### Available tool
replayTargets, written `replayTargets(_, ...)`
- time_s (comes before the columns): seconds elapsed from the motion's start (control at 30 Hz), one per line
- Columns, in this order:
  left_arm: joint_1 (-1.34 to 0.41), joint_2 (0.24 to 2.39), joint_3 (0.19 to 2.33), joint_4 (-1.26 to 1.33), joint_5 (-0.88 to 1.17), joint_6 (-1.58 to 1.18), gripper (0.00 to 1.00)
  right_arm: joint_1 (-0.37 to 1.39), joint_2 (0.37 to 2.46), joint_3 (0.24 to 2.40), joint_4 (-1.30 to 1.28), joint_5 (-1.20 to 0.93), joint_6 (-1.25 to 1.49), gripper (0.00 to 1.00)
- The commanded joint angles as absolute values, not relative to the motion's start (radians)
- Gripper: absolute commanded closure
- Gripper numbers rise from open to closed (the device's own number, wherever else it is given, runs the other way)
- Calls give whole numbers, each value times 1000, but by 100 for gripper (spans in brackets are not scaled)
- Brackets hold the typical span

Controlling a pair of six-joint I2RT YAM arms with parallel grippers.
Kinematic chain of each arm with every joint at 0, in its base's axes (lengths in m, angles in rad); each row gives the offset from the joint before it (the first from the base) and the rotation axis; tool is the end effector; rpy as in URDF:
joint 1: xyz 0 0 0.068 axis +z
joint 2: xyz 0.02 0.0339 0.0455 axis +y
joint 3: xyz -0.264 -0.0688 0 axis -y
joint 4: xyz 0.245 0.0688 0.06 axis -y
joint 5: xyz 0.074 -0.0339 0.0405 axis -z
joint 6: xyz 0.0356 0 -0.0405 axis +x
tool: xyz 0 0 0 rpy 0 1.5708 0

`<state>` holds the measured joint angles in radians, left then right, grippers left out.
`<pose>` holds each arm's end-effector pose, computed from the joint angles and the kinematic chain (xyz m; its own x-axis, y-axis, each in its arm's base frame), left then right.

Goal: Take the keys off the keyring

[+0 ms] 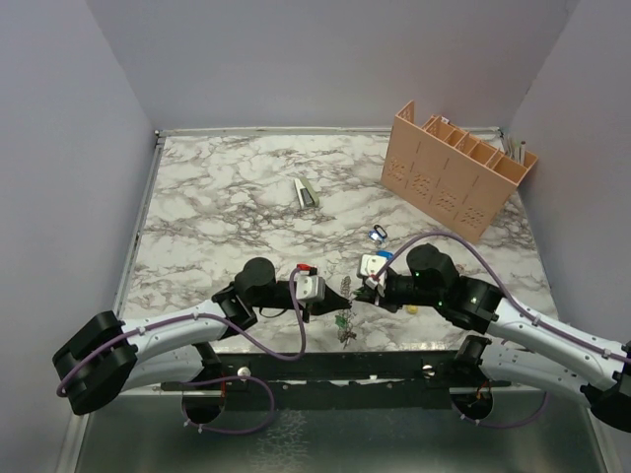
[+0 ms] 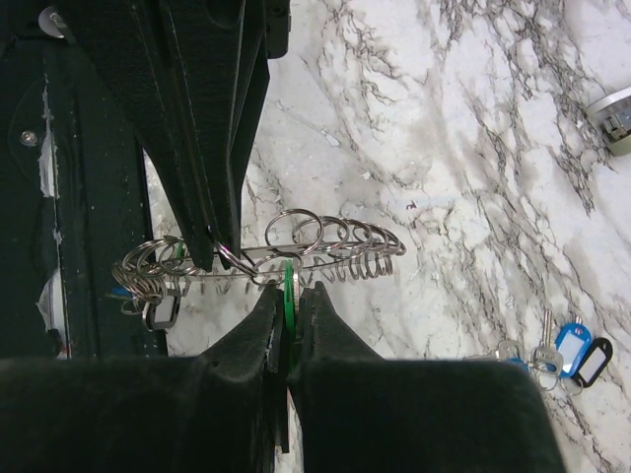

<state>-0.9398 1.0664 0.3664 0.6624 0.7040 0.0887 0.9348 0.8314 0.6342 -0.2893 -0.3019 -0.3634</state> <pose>0.1109 -0.1908 0.2289 0.0662 0.0238 -0.9975 0.9951 -0.0750 0.0643 0.1041 0.1588 0.2689 0.0689 -0.4780 -0.8757 -0.9626 0.1987 -0.1843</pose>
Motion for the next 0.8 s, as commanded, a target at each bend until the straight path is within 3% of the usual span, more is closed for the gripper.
replayTargets(0.0,-951,1041,356,688,758,68,100,931,854,633,-222,-267,-359,99)
replayTargets(0.77,-951,1036,335,744,754,41,100,931,912,655,-226,-244,-376,99)
